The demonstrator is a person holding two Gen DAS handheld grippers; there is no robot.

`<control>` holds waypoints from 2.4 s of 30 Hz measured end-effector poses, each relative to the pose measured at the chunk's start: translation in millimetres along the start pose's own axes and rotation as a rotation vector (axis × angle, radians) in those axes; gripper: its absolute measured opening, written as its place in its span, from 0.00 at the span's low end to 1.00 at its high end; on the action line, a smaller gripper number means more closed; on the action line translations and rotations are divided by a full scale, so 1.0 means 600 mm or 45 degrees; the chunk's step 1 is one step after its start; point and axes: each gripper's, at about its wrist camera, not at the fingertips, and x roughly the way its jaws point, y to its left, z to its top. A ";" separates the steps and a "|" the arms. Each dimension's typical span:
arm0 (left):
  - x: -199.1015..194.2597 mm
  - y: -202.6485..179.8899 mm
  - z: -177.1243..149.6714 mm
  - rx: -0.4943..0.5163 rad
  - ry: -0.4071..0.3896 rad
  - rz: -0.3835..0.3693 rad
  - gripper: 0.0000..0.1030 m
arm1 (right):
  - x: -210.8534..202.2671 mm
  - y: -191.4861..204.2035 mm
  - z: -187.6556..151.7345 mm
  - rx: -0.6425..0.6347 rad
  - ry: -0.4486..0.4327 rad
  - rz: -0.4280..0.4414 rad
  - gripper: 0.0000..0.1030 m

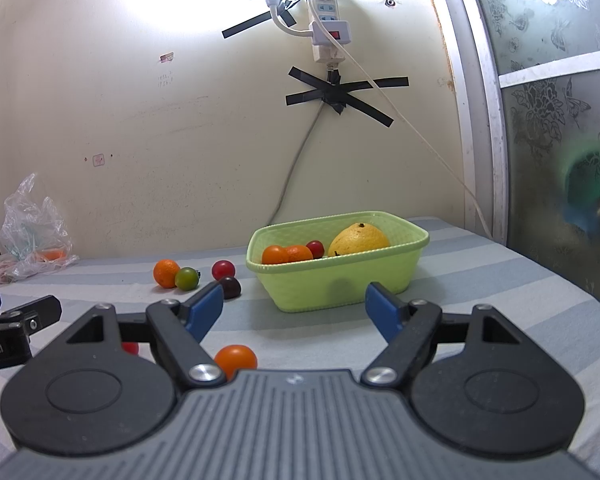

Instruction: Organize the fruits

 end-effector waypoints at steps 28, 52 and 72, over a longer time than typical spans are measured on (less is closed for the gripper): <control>0.115 -0.015 0.044 -0.015 0.475 -0.415 0.69 | 0.039 0.016 0.002 -0.260 0.368 0.293 0.59; 0.346 -0.143 0.174 -0.136 0.604 -0.828 0.28 | 0.161 -0.050 0.084 -0.258 0.207 0.158 0.31; 0.357 0.082 0.177 -0.329 0.512 -0.515 0.41 | 0.142 0.000 0.094 -0.216 0.148 0.329 0.33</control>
